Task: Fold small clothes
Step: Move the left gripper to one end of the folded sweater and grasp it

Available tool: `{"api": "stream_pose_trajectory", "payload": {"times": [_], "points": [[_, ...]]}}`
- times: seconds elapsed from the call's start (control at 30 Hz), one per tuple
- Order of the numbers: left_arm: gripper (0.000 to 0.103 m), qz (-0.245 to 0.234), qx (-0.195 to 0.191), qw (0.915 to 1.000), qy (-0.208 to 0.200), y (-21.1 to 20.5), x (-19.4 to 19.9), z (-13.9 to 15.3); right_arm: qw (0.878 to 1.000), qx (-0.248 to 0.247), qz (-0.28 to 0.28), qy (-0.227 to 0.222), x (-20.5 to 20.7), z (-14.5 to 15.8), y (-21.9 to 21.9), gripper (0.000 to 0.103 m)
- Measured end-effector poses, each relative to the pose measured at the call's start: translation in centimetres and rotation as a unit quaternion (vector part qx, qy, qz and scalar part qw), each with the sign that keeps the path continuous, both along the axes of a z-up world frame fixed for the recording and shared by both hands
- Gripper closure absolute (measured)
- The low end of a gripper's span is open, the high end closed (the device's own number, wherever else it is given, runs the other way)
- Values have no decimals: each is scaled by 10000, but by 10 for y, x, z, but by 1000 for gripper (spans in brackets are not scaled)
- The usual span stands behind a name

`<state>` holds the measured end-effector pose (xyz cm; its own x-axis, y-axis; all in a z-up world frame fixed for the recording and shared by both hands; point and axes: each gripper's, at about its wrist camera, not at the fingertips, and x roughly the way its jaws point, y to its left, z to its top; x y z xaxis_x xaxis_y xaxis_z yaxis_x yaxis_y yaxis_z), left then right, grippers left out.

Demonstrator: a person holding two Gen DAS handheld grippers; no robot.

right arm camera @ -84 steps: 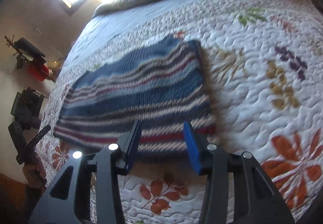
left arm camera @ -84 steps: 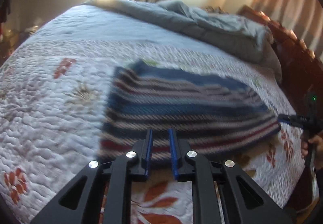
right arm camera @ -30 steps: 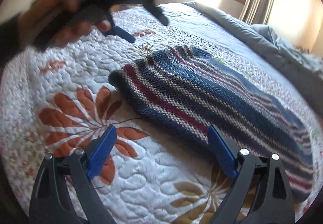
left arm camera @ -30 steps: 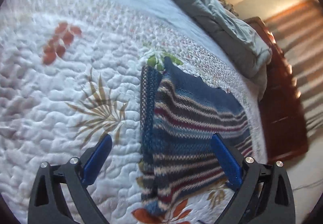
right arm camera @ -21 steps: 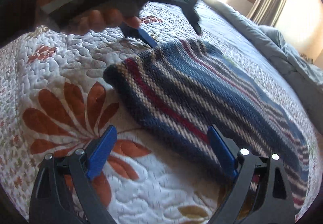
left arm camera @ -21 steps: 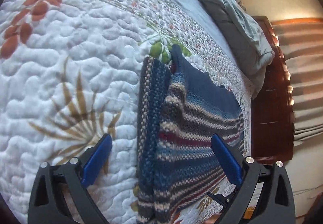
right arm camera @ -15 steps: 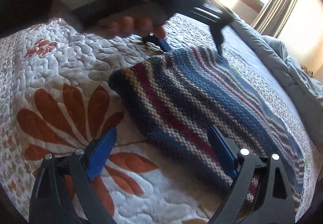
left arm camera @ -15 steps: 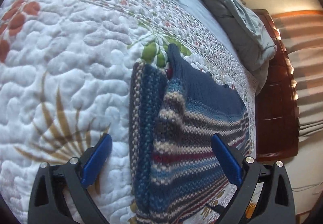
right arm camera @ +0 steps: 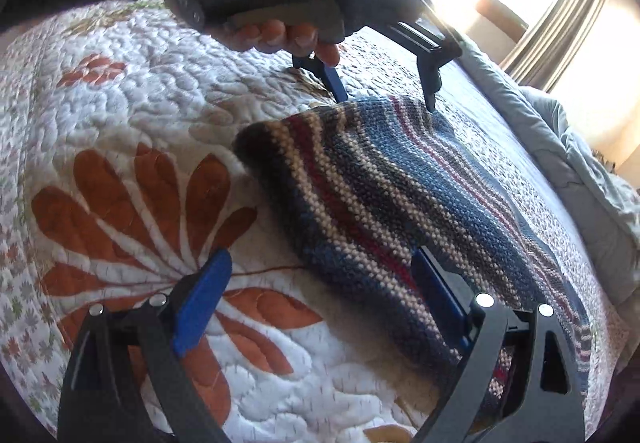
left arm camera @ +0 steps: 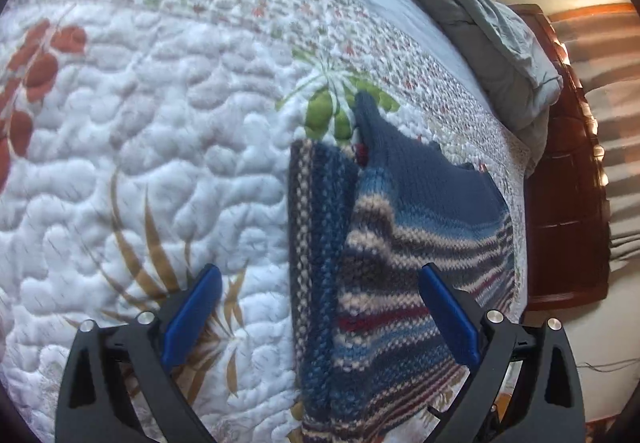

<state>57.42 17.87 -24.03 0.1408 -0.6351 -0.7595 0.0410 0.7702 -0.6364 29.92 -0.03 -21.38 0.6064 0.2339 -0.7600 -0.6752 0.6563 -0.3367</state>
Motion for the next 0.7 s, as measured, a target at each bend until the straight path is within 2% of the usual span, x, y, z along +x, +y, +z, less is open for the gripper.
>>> {"api": "stream_pose_trajectory", "payload": {"times": [0.07, 0.17, 0.3, 0.37, 0.43, 0.53, 0.6, 0.67, 0.7], "points": [[4, -121, 14, 9999, -12, -4, -1, 0, 10000, 28, -2, 37, -2, -2, 0, 12], [4, -100, -328, 9994, 104, -9, 4, -2, 10000, 49, -12, 58, -1, -1, 3, 12], [4, -370, -710, 9967, 136, -32, 12, -2, 10000, -13, -49, -21, 5, 0, 7, 12], [4, -324, -647, 9972, 185, -37, 18, -7, 9999, -84, -84, -75, 8, -2, 9, 12], [4, -138, -756, 9968, 236, -34, 25, -10, 9996, -221, -96, -140, 11, -5, 13, 12], [7, -133, -873, 9958, 258, -32, 31, -10, 9984, -440, -46, -341, 18, -10, 26, 11], [21, -213, -723, 9968, 265, -32, 30, -10, 9966, -612, -30, -553, 22, -12, 35, 11], [45, -231, -555, 9977, 301, -26, 28, -12, 9939, -760, -53, -794, 28, -13, 44, 10], [49, -228, -538, 9977, 336, -21, 28, -13, 9921, -861, -83, -911, 32, -15, 49, 11]]}}
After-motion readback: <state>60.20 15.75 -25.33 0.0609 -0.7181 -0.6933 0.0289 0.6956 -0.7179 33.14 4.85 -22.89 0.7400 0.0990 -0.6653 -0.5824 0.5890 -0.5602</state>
